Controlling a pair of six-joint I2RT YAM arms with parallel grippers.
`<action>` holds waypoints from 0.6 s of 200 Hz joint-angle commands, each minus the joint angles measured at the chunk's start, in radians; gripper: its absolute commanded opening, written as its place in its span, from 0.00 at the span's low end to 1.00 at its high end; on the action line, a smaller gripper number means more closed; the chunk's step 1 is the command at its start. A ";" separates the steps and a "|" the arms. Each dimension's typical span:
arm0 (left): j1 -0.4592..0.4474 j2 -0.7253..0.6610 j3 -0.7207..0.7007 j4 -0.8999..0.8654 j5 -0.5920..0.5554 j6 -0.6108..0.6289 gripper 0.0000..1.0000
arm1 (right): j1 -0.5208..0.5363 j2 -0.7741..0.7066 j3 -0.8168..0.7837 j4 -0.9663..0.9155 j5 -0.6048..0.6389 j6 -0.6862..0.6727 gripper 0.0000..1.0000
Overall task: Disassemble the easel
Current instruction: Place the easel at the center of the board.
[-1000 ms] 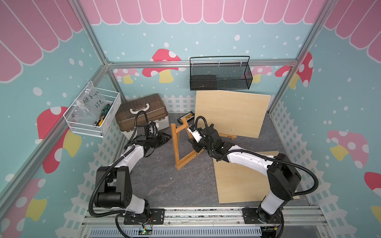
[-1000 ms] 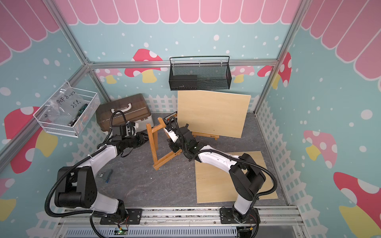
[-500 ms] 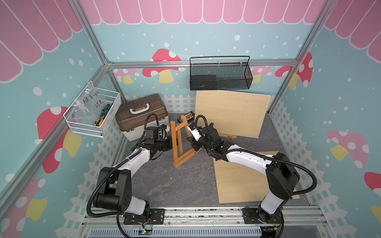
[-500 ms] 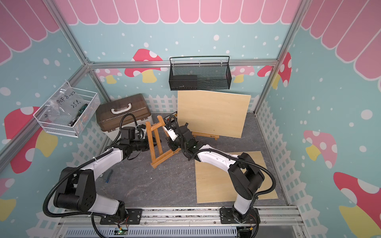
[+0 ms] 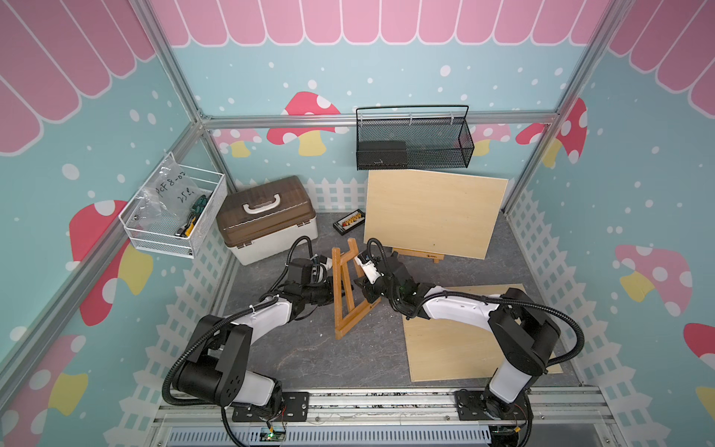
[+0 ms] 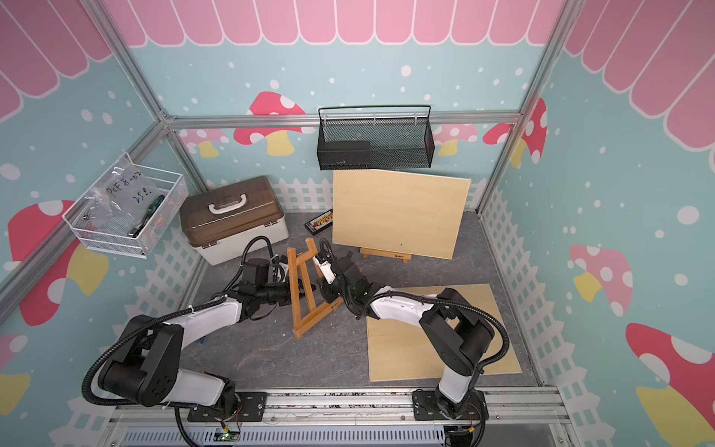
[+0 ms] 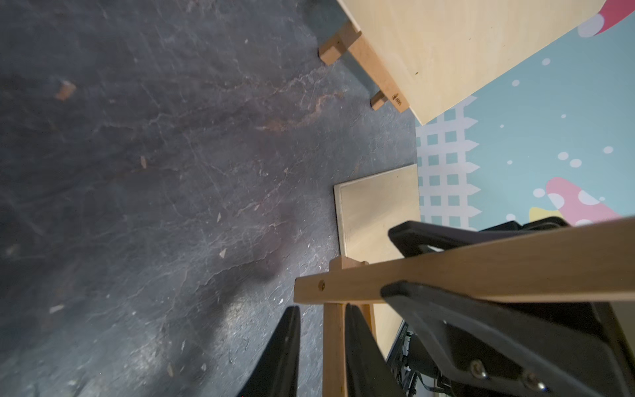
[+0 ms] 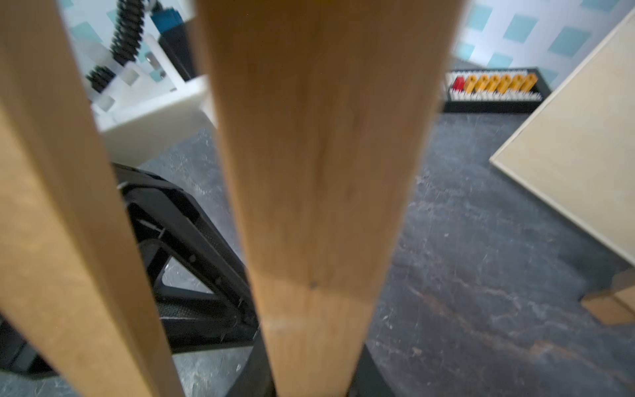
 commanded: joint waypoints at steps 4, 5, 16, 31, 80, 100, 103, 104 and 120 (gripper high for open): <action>-0.060 0.014 -0.061 0.128 0.021 -0.048 0.26 | 0.024 0.001 -0.033 0.026 0.149 0.089 0.16; -0.061 0.014 -0.063 0.129 0.021 -0.049 0.26 | 0.026 0.002 -0.033 0.024 0.151 0.090 0.16; -0.067 0.026 -0.091 0.157 0.017 -0.057 0.26 | 0.034 0.008 -0.037 -0.004 0.169 0.099 0.16; -0.068 0.039 -0.122 0.184 0.013 -0.065 0.26 | 0.044 0.020 -0.034 -0.038 0.196 0.108 0.16; -0.044 -0.007 -0.141 0.008 -0.089 0.016 0.25 | 0.058 0.066 0.018 -0.135 0.267 0.129 0.15; -0.001 -0.092 -0.129 -0.186 -0.221 0.055 0.26 | 0.058 0.085 0.047 -0.170 0.288 0.140 0.15; 0.008 -0.105 -0.128 -0.210 -0.239 0.060 0.26 | 0.058 0.091 0.054 -0.177 0.290 0.141 0.15; 0.011 -0.109 -0.127 -0.219 -0.244 0.062 0.26 | 0.058 0.093 0.055 -0.179 0.289 0.141 0.15; 0.052 -0.171 -0.119 -0.312 -0.290 0.089 0.26 | 0.058 0.121 0.088 -0.203 0.284 0.149 0.15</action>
